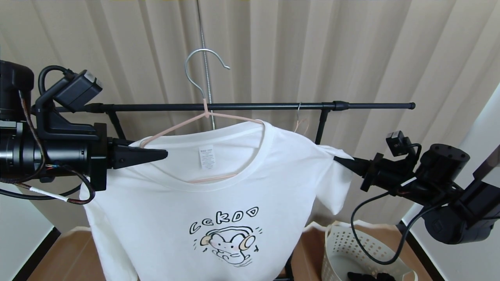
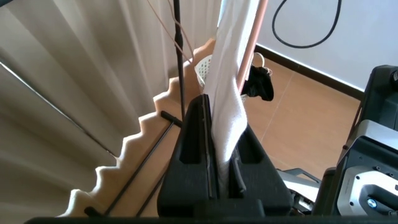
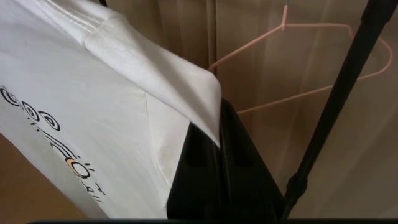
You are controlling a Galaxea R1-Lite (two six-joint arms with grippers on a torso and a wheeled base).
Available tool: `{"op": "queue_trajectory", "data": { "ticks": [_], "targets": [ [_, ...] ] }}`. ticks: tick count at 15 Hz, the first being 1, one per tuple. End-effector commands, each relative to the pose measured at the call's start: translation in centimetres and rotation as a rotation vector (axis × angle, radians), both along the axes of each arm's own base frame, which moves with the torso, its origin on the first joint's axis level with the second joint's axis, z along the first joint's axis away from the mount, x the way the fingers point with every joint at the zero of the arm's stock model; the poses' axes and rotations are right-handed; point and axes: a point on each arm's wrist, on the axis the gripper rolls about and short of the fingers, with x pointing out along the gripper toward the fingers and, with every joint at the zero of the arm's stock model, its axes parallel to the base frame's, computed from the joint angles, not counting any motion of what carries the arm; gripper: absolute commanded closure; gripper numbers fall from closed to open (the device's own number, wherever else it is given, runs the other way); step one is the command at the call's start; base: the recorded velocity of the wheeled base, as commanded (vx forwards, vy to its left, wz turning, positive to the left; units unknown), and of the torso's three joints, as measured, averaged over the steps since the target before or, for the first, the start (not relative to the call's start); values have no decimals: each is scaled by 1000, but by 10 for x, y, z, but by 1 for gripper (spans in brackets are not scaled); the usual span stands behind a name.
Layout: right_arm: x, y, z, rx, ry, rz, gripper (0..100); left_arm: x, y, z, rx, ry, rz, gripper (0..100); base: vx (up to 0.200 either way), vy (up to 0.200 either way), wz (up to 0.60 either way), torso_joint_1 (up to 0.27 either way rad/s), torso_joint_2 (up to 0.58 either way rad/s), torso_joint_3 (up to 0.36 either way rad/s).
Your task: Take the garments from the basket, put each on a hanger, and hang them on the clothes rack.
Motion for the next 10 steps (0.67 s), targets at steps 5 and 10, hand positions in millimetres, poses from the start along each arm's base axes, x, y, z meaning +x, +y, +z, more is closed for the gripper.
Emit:
{"op": "queue_trajectory", "data": {
  "ticks": [5,10],
  "targets": [
    [-14,11,9,-30,-117,34,0,3,2,-1,-25,37,28,100,0,0,0,0,0,0],
    [-50,33,48,-16,-209,111,0,0,15,-17,-15,91,95,100,0,0,0,0,0,0]
  ]
}}
